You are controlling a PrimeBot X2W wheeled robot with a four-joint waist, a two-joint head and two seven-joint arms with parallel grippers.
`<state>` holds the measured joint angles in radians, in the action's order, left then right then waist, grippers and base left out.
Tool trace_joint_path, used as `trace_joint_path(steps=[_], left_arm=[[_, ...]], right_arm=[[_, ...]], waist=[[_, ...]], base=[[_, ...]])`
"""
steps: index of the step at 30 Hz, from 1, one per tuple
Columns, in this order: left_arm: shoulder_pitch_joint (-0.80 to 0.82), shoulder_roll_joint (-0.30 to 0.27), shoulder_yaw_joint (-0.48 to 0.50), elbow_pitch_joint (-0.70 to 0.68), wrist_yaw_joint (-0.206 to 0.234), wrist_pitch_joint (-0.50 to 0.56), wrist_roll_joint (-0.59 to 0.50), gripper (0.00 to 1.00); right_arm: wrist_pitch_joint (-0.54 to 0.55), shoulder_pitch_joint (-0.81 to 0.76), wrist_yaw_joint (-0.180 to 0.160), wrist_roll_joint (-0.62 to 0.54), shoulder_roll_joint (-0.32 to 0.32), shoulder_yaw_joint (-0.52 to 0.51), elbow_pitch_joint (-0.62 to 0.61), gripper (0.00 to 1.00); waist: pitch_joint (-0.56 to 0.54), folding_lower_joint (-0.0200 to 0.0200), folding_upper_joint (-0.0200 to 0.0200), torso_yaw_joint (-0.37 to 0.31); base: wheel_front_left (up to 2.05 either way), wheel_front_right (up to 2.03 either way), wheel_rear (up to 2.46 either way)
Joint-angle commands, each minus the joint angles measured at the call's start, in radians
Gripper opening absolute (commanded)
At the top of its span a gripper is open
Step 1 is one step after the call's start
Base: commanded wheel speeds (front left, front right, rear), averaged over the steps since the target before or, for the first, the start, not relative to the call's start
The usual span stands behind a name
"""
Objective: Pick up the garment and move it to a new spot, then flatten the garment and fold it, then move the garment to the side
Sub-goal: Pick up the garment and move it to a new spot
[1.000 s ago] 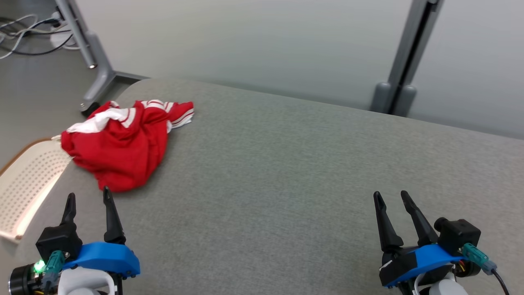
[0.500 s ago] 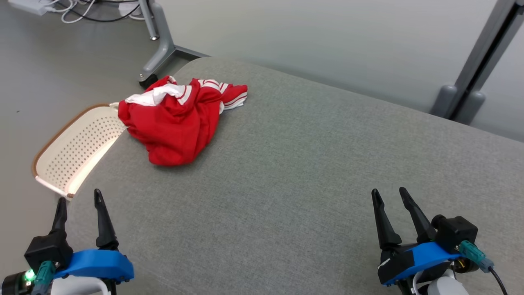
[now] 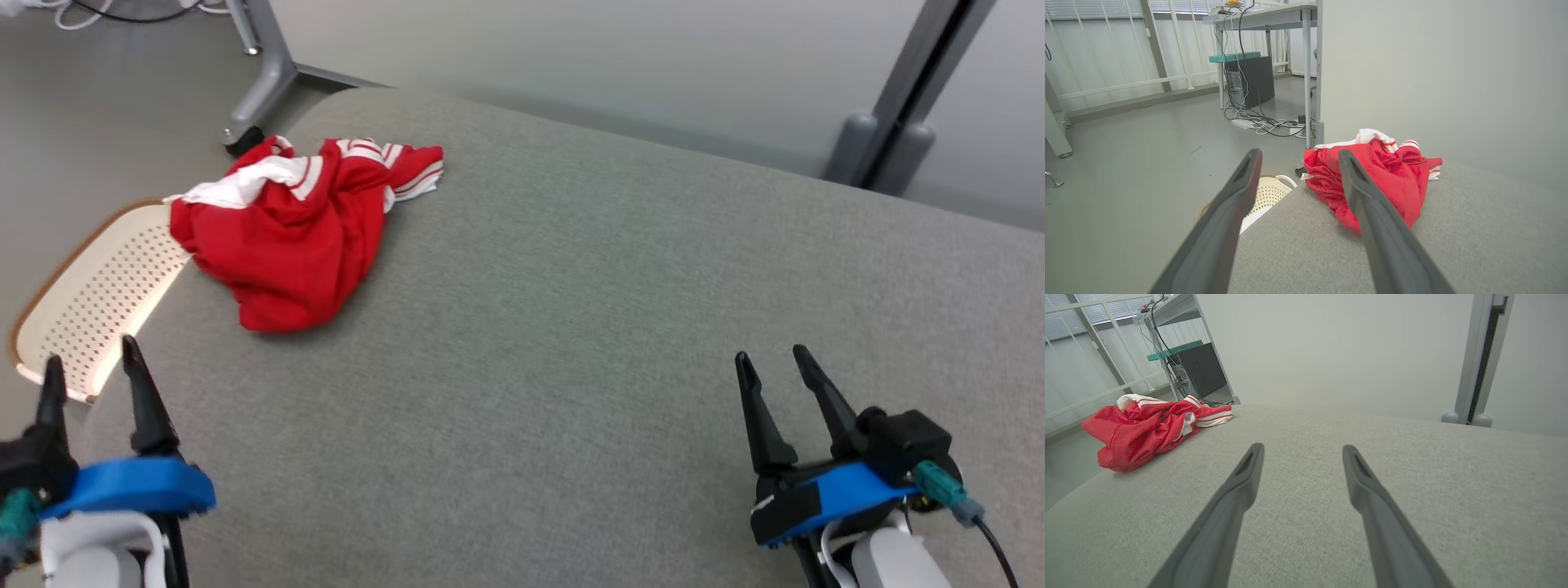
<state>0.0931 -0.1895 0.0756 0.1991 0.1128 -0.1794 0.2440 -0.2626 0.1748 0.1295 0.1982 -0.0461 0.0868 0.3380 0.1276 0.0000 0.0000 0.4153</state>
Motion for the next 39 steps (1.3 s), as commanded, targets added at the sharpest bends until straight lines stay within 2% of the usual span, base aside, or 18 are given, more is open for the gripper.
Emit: trace_joint_path(steps=[1, 7, 14, 20, 29, 34, 35, 36, 37, 39], left_arm=[[0.036, -0.010, 0.009, 0.002, -0.004, -0.010, 0.011, 1.00], [0.217, -0.073, 0.069, 0.045, -0.016, -0.023, 0.055, 1.00], [0.439, -0.195, 0.118, 0.159, -0.059, -0.013, 0.089, 1.00], [0.585, -0.264, 0.108, 0.311, -0.107, 0.036, 0.110, 1.00], [0.704, -0.285, 0.041, 0.608, -0.169, 0.229, 0.129, 1.00], [0.724, -0.257, 0.022, 0.734, -0.203, 0.313, 0.164, 1.00], [0.727, -0.254, 0.018, 0.754, -0.210, 0.322, 0.170, 0.66], [0.730, -0.251, 0.017, 0.768, -0.215, 0.321, 0.175, 0.20], [0.729, -0.253, 0.011, 0.785, -0.219, 0.321, 0.174, 0.00], [0.731, -0.249, 0.009, 0.803, -0.229, 0.298, 0.189, 0.00]], right_arm=[[-0.003, 0.017, 0.002, -0.014, -0.007, -0.006, -0.010, 1.00], [0.013, 0.060, 0.002, -0.088, -0.007, -0.032, -0.087, 1.00], [0.058, 0.095, 0.002, -0.163, -0.020, -0.081, -0.212, 1.00], [0.097, 0.083, 0.002, -0.182, -0.045, -0.122, -0.313, 1.00], [0.116, 0.085, 0.002, -0.176, -0.050, -0.130, -0.372, 1.00], [0.122, 0.085, 0.002, -0.177, -0.055, -0.125, -0.371, 1.00], [0.123, 0.086, 0.002, -0.177, -0.054, -0.121, -0.369, 1.00], [0.124, 0.087, 0.002, -0.176, -0.054, -0.118, -0.366, 1.00], [0.123, 0.088, 0.002, -0.175, -0.053, -0.113, -0.362, 1.00], [0.120, 0.090, 0.002, -0.170, -0.050, -0.106, -0.355, 1.00]], waist=[[0.014, 0.0000, 0.0000, -0.013], [0.121, 0.0000, 0.0000, -0.102], [0.258, 0.0000, 0.0000, -0.207], [0.344, 0.0000, 0.0000, -0.254], [0.395, 0.0000, 0.0000, -0.268], [0.389, 0.0000, 0.0000, -0.254], [0.385, 0.0000, 0.0000, -0.254], [0.380, 0.0000, 0.0000, -0.252], [0.374, 0.0000, 0.0000, -0.253], [0.361, 0.0000, 0.0000, -0.255]], base=[[0.00, 0.00, 0.00], [0.00, 0.00, 0.00], [0.00, 0.00, 0.00], [0.00, 0.00, 0.00], [0.00, 0.00, 0.00], [0.00, 0.00, 0.00], [0.00, 0.00, 0.00], [0.00, 0.00, 0.00], [0.00, 0.00, 0.00], [0.00, 0.00, 0.00]])
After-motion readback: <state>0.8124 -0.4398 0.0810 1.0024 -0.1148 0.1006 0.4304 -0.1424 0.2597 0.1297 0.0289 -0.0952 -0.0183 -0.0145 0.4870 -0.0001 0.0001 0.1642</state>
